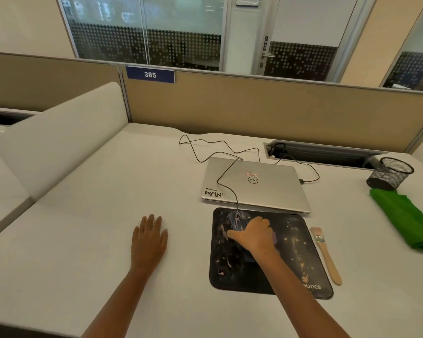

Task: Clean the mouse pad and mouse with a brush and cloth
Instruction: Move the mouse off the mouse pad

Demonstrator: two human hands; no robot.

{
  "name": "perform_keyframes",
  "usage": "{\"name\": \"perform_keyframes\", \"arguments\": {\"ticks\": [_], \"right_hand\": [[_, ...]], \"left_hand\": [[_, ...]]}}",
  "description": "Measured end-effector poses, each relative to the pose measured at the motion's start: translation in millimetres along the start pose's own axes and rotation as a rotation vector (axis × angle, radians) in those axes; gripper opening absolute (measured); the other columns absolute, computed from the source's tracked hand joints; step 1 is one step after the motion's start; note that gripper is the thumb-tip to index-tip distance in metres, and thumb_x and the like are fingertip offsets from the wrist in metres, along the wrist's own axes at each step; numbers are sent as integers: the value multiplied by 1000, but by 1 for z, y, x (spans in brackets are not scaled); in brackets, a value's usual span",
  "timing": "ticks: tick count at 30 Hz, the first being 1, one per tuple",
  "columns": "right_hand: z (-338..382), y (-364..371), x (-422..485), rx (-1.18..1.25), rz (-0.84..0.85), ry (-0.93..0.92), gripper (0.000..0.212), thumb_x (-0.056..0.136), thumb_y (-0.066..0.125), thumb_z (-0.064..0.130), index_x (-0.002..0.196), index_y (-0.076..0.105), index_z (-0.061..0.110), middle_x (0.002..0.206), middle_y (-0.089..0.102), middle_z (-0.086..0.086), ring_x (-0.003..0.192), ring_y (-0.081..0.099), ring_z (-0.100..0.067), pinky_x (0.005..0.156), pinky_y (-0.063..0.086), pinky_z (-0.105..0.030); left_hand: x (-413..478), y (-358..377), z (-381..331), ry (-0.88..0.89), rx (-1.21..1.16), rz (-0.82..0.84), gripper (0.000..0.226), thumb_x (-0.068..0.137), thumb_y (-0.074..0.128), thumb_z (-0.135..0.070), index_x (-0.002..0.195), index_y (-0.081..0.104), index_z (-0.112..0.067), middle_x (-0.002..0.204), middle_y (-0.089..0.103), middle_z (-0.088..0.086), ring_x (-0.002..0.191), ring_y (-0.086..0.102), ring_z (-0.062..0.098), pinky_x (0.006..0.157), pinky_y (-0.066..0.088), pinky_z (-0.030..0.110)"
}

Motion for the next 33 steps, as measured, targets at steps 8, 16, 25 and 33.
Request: {"name": "perform_keyframes", "arguments": {"ticks": [8,16,25,33], "right_hand": [[80,27,5,109,92,-79,93,74,68,50,137,25,-3,136,31,-21,126,36,-36,102,39,-39],[140,72,5,145,126,-120,93,72,71,46,137,22,-1,138,31,-16,127,34,-32,103,37,-36],[166,92,10,121,99,-86,91,70,73,48,132,27,-1,133,36,-14,122,41,-29,99,41,-33],[168,90,9,104,64,-102,90,71,71,50,132,28,-1,133,37,-14,122,41,-28,99,41,-32]], "left_hand": [[12,9,27,-34,14,101,51,100,30,-34,148,20,-21,158,11,4,147,10,20,119,6,37],[16,6,32,-74,-41,58,51,100,29,-27,148,19,-14,157,17,4,146,14,18,119,7,33],[17,7,35,-74,-35,41,48,100,25,-23,147,22,-15,158,15,2,146,12,15,119,5,31],[17,7,34,-79,-32,42,48,101,24,-23,148,20,-15,158,13,2,146,11,15,119,4,31]]}}
Point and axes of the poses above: each hand's wrist, its own x-axis towards the middle knuckle, its own y-axis out of the palm, z = x × y, the point moved 8 cm from there along x, towards the middle knuckle
